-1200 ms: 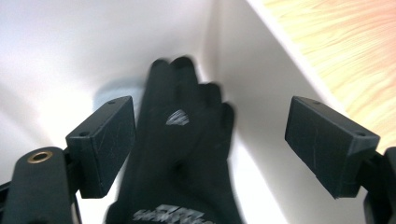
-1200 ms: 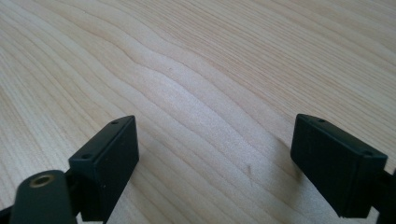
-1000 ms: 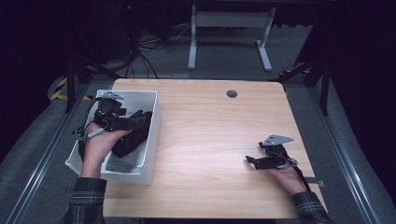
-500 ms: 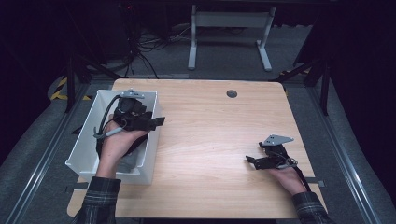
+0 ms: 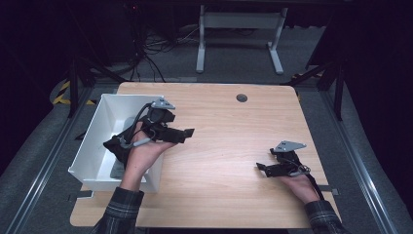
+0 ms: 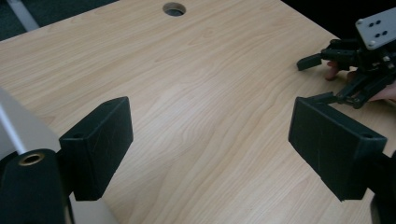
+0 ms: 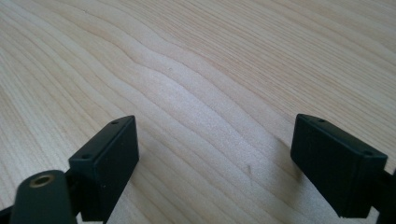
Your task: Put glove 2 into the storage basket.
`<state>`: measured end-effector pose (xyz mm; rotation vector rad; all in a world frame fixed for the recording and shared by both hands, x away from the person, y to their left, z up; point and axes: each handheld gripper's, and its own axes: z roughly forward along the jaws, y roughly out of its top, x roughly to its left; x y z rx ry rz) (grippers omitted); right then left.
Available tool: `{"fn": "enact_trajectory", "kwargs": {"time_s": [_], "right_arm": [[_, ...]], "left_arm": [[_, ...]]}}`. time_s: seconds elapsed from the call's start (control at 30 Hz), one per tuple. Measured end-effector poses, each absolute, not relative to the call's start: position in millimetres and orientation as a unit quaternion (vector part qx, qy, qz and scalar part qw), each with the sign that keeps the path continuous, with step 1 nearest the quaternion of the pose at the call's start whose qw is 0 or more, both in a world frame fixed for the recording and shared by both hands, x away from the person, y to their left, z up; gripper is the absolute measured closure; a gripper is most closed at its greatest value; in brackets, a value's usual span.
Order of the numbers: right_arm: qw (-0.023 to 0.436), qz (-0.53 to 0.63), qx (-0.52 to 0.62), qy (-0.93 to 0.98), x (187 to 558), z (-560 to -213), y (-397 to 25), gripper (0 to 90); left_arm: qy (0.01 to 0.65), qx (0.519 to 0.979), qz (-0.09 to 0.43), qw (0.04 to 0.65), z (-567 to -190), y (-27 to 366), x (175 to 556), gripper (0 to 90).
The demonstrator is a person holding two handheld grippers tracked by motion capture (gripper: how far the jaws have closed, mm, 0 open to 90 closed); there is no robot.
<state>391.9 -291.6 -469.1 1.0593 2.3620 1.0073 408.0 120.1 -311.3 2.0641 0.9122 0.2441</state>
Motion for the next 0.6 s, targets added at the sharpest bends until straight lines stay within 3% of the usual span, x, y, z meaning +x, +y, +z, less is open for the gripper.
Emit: {"fn": "enact_trajectory", "kwargs": {"time_s": [0.6], "right_arm": [[0.181,0.357,0.375,0.836,391.9,-469.1,-291.6,15.3]], "left_arm": [[0.32,0.845,0.083,0.419,-348.7,58.4,393.2,13.4]]}}
